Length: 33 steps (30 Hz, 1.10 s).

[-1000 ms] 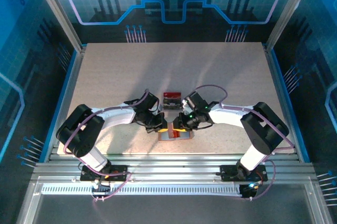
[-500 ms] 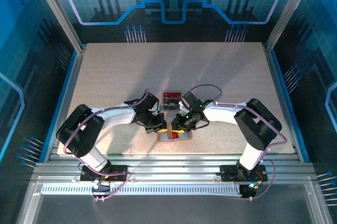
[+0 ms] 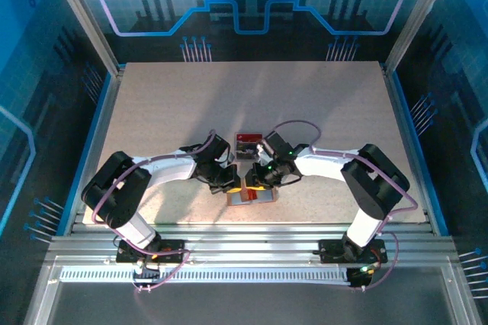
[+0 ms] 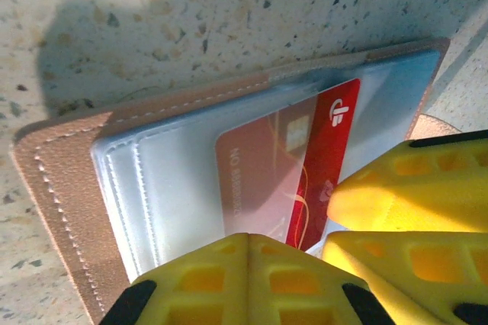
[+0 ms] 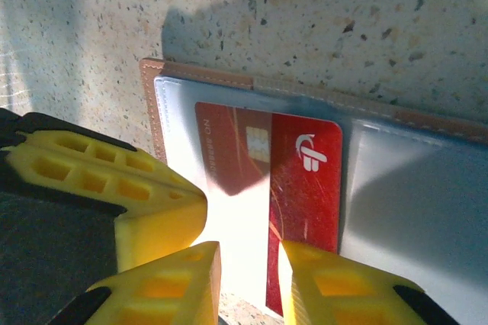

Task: Take the credit cards out of the card holder

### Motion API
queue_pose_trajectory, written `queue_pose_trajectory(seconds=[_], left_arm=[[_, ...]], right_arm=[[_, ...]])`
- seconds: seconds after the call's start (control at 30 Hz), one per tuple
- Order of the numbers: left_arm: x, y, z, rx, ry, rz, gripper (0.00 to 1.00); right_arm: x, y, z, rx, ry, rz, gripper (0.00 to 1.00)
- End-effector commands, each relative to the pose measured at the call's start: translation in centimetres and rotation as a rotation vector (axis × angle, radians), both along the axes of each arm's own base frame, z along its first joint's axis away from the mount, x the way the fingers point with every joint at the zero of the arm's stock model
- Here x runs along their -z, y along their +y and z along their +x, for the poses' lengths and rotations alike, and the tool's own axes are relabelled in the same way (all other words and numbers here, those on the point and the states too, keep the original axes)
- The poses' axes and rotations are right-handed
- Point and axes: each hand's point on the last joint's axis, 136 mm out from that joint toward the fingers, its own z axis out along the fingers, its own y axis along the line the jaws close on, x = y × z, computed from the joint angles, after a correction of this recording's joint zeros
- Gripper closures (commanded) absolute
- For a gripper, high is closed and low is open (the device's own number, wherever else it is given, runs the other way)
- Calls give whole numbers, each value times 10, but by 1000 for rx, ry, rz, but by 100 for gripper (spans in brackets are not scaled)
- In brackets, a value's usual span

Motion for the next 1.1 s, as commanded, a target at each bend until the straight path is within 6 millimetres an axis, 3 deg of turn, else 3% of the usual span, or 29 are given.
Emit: queue_pose_trajectory(seconds=[0.0, 0.17, 0.67, 0.83, 1.07], left_arm=[[-3, 5, -5, 26, -13, 31, 100], [-3, 5, -4, 22, -12, 30, 100], [-3, 6, -5, 22, -12, 35, 100], [-4, 4, -5, 26, -12, 20, 100], [1, 3, -6, 36, 1, 22, 100]], right_arm=[[-2, -8, -3, -1, -4, -35, 74], [10, -15, -10, -38, 12, -119, 74], [5, 9, -13, -45, 37, 2, 74], [-6, 4, -5, -13, 3, 18, 74], [6, -11, -8, 0, 36, 6, 73]])
